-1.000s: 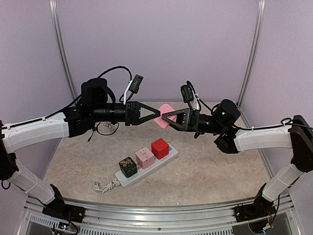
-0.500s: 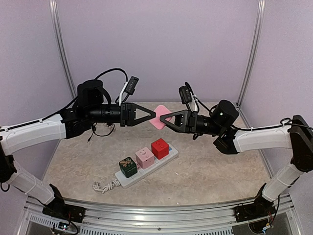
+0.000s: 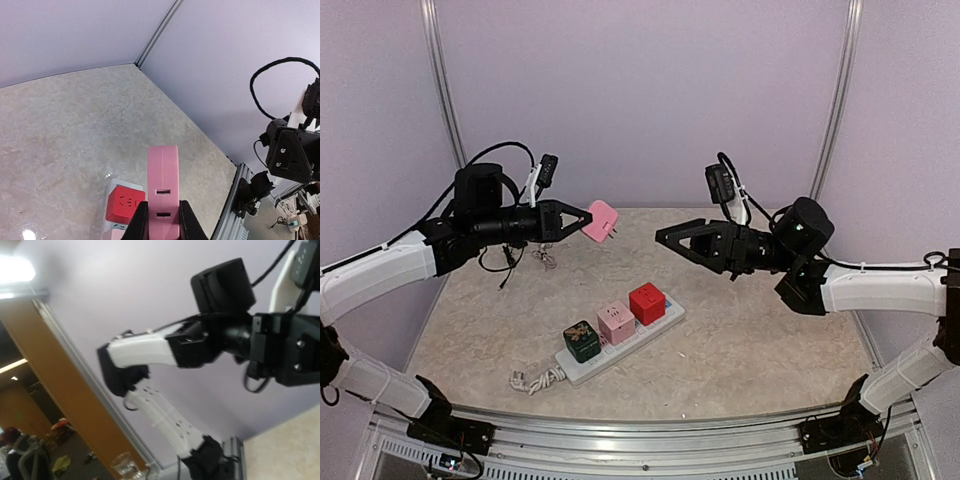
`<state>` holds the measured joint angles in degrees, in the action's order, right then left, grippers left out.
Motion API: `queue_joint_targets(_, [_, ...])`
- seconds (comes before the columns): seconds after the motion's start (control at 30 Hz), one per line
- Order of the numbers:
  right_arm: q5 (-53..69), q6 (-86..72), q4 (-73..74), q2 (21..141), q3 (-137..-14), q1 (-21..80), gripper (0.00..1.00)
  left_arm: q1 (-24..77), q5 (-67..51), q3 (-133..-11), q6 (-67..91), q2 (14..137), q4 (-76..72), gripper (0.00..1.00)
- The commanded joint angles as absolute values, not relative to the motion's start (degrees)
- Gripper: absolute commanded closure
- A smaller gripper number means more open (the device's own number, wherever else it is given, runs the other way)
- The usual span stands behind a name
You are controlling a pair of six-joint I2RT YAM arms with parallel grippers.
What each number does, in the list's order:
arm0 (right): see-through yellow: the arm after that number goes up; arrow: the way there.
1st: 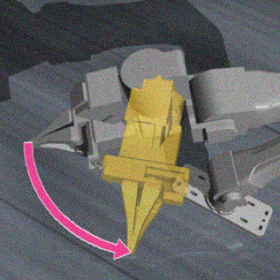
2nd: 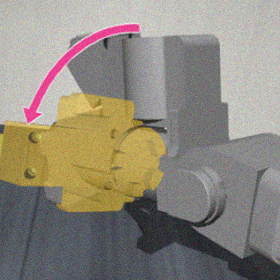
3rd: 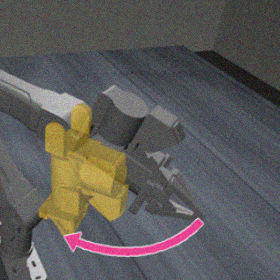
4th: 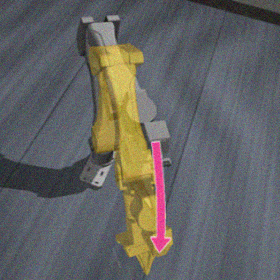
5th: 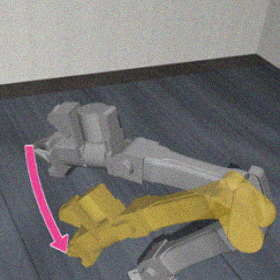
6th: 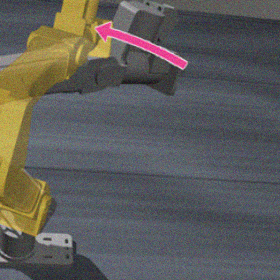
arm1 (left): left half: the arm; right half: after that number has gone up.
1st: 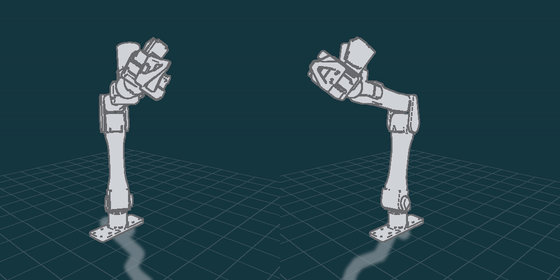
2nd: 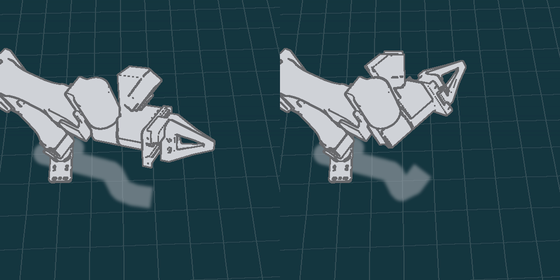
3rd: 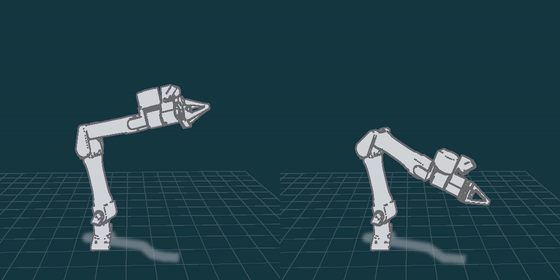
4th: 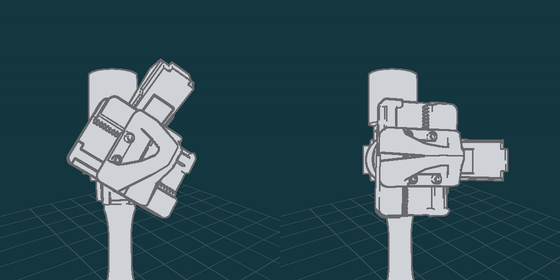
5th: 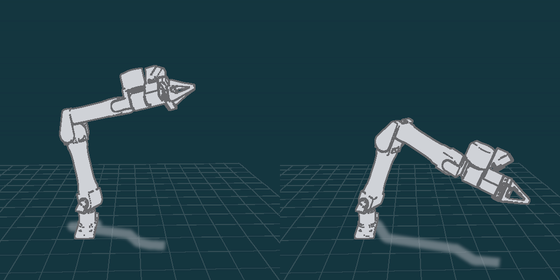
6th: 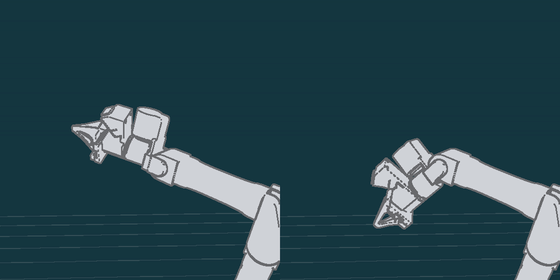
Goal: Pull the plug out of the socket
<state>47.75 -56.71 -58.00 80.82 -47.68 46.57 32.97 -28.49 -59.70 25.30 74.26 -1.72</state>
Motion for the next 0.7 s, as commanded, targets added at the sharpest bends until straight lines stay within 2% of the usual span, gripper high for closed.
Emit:
queue_joint_targets(0.0, [45.26, -46.15, -43.11, 77.53, -47.77, 45.88, 0.36, 31.35, -16.59, -61.25, 18.34, 71.94, 8.21, 1.0])
queue_joint_targets(0.1, [42.53, -40.77, -34.31, 75.54, -48.4, 45.6, 0.24, 29.98, -9.12, -62.52, 16.29, 73.48, 12.75, 1.0])
queue_joint_targets(0.17, [41.07, -38.76, -31.43, 75.01, -48.41, 45.33, 0.22, 28.69, -9.64, -63.08, 16.42, 74.96, 13.45, 1.0])
queue_joint_targets(0.3, [36.4, -34.38, -22.74, 75.88, -50.34, 45.29, 0.28, 28.71, -19.37, -60.93, 19.24, 74.96, 6.79, 1.0])
queue_joint_targets(0.5, [38.77, -39.17, -29.46, 79.42, -49.93, 45.43, 0.32, 34.34, -26.96, -58.48, 22.08, 73.37, -1.99, 1.0])
queue_joint_targets(0.67, [41.65, -43.99, -36.32, 82.76, -51.03, 45.44, 0.35, 40.4, -25.68, -60.6, 21.96, 74.96, -2.32, 1.0])
